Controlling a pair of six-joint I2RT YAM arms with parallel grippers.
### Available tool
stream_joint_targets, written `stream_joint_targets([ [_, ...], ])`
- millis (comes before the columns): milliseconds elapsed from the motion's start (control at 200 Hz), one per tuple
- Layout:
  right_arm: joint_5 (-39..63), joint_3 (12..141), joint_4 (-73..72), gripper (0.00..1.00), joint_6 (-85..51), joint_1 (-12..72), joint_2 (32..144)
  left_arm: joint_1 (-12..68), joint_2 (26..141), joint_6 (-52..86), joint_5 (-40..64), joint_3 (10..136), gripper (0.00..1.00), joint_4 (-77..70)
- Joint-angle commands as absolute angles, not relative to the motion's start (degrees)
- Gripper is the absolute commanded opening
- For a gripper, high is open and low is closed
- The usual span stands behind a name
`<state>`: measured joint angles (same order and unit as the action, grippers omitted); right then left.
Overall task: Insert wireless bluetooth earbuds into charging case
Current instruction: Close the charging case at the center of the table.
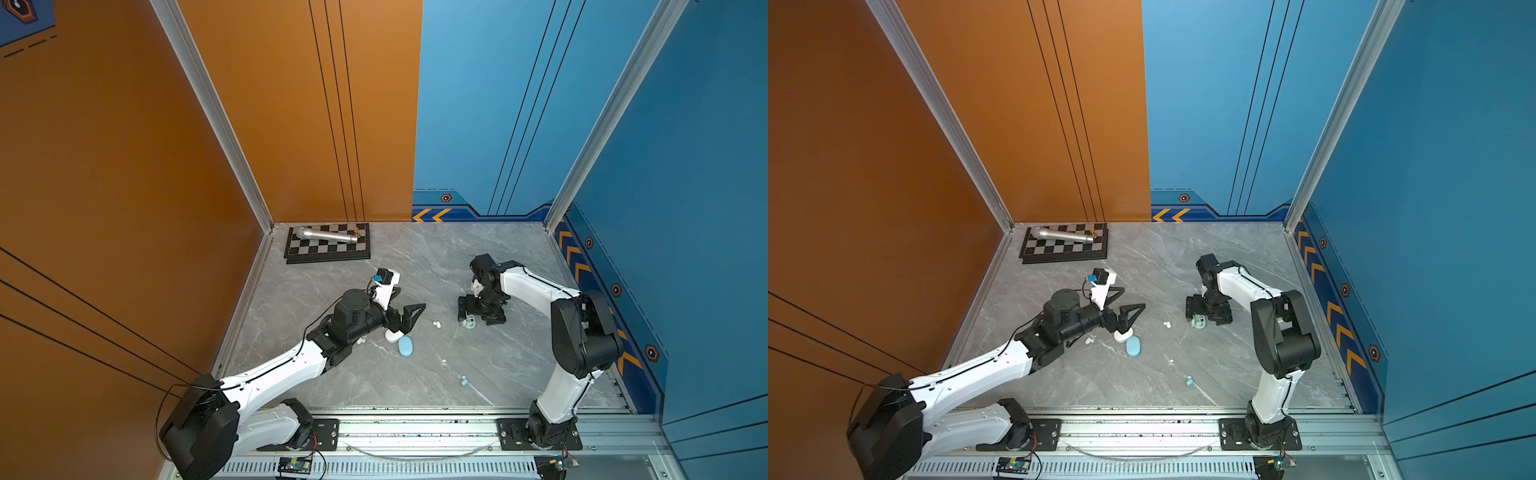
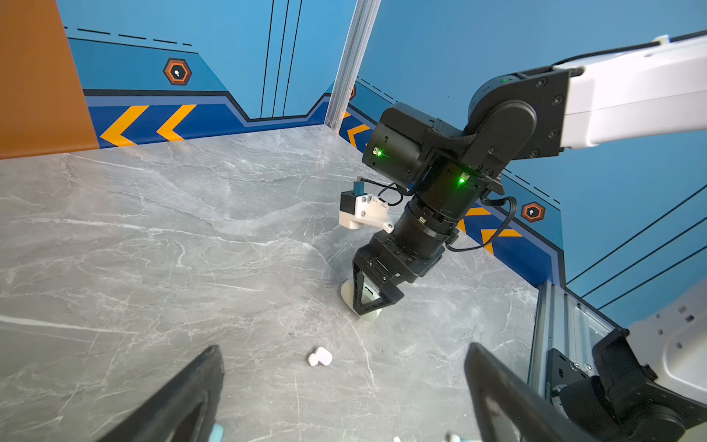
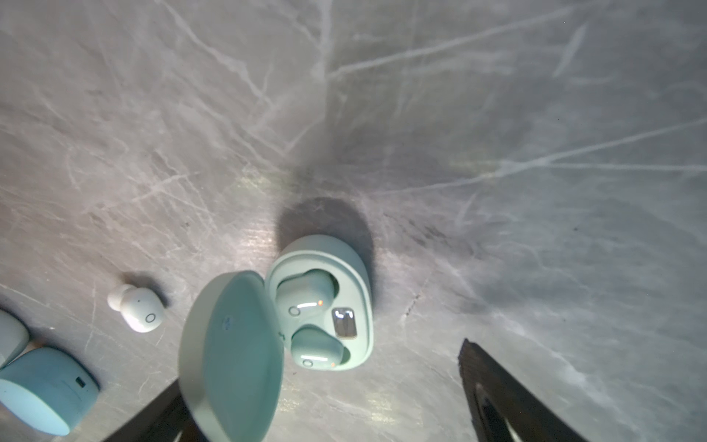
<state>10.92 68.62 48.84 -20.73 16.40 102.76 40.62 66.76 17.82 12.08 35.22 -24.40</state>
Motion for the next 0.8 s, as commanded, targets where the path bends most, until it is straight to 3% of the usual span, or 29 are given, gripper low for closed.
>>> stream_joint_targets([
  [0, 12.73, 67.34, 48.44, 0.93, -19.78, 15.31, 101.37, 41.16, 67.28, 17.05, 12.92, 36.90, 0.98, -24.35],
  [511, 14.44, 65.25, 47.76, 0.81, -22.39, 13.40, 95.23, 41.41, 66.66, 17.12, 11.98, 37.56, 0.98, -23.36],
  [796, 8.08, 69.14, 53.20, 0.82, -26.28, 27.53, 87.44, 38.15, 59.51, 22.19, 7.85, 38.07, 0.98, -8.71],
])
